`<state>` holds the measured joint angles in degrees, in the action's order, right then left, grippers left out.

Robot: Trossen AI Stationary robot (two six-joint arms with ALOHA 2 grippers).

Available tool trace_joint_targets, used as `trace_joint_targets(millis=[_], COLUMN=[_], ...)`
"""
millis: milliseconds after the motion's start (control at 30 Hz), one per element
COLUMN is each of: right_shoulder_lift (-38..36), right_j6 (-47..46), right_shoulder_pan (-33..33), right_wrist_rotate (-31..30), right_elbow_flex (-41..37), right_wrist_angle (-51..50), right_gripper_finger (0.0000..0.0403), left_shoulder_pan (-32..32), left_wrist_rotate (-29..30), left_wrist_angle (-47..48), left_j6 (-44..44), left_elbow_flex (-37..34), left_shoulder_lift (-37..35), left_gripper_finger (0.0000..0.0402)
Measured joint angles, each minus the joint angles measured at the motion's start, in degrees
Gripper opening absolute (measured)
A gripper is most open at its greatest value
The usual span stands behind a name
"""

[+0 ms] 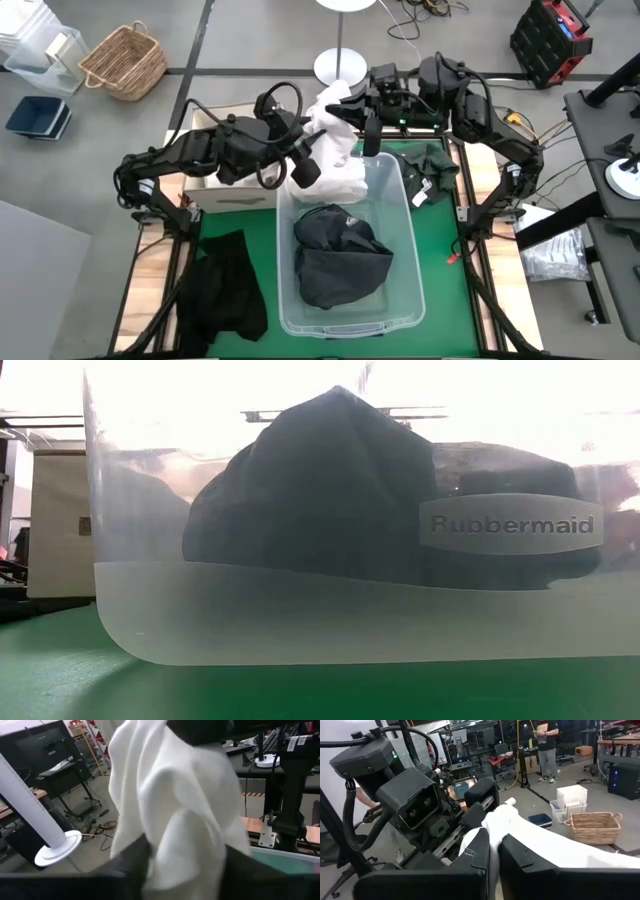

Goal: Sort clothes
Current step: Put the white shorts into the white laundry organizer

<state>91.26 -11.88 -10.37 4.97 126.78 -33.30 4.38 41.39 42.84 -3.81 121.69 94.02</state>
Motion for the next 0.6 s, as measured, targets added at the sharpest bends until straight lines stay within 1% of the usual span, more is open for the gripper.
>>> trace_joint_targets(millis=[100,133,333,433,600], right_shoulder_lift=[0.0,-0.1,-0.8,-1.4,-2.4], right_j6=[-0.1,-0.2,-1.1,-2.1,-3.6], right_shoulder_pan=[0.0,0.0,0.0,-0.1,-0.5], right_wrist_rotate=[-0.1,-0.4,-6.9,-9.6,-10.2], right_elbow_flex=[0.0,0.0,0.5,0.5,0.5], right_wrist_angle=[-1.2,-1.9,-10.0,-13.5,-18.5], right_gripper_finger=[0.0022,0.0028,0.0088,0.0118,0.0153], left_shoulder_pan=[0.0,0.0,0.0,0.0,-0.1], left_wrist_rotate=[0.0,-0.1,0.2,3.8,11.9], left_wrist_angle=[0.1,0.1,1.2,2.9,9.3], left_j6=[-0.3,-0.5,-0.6,-0.7,-0.1], left_elbow_flex=[0.0,0.0,0.0,0.0,0.0], left_shoulder_lift=[-0.2,-0.3,-2.3,-3.6,-6.4], left_gripper_finger=[0.0036,0.0019,0.0004,0.0002,0.0001])
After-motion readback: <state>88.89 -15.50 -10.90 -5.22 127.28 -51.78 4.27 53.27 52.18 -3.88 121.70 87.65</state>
